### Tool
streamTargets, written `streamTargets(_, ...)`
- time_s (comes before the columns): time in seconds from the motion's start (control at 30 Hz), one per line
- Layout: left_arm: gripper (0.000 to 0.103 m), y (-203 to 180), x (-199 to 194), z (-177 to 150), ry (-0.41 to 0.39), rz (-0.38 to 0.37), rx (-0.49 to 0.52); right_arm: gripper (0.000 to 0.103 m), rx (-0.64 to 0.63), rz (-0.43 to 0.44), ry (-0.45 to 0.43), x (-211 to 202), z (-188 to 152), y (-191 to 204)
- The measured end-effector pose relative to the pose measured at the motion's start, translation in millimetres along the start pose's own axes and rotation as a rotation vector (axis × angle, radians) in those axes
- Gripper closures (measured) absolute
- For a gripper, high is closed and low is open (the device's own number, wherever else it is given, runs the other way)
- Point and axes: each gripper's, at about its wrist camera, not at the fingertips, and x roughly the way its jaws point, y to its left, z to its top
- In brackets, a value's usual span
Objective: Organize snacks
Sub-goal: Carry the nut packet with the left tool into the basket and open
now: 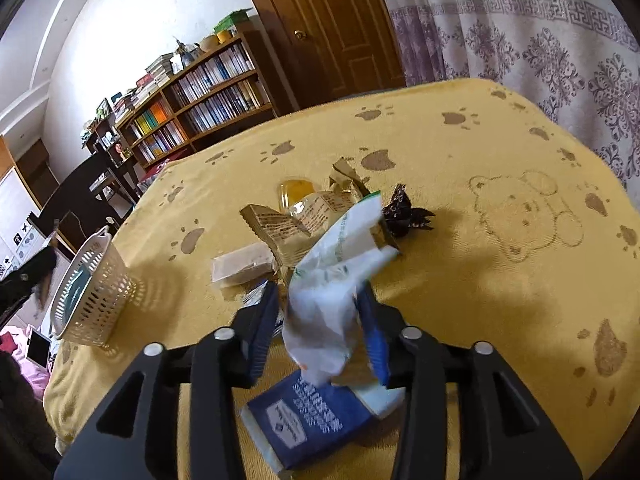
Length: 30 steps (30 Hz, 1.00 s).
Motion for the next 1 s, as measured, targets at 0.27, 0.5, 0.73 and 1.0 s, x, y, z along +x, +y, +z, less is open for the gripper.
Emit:
streamTargets(0.27,0.046,18,-6,8,-0.021,0.022,-0.033,0.065,0.014,-0.025,0.033,20,3,0)
streamTargets(0.5,0.046,56,-12,21,-0.052,0.089,-0.109,0.070,0.034,0.015,-0.007,-5,1,3)
streamTargets(0.73,0.046,105,-21,33,-0.085,0.174,-0.203,0.074,0.003,0.069,-0.055,-27,6,19)
streamTargets(1.0,0.024,123,-10,32,-0.053,0.216,-0.236,0.070,0.015,0.071,-0.023,-17,2,15)
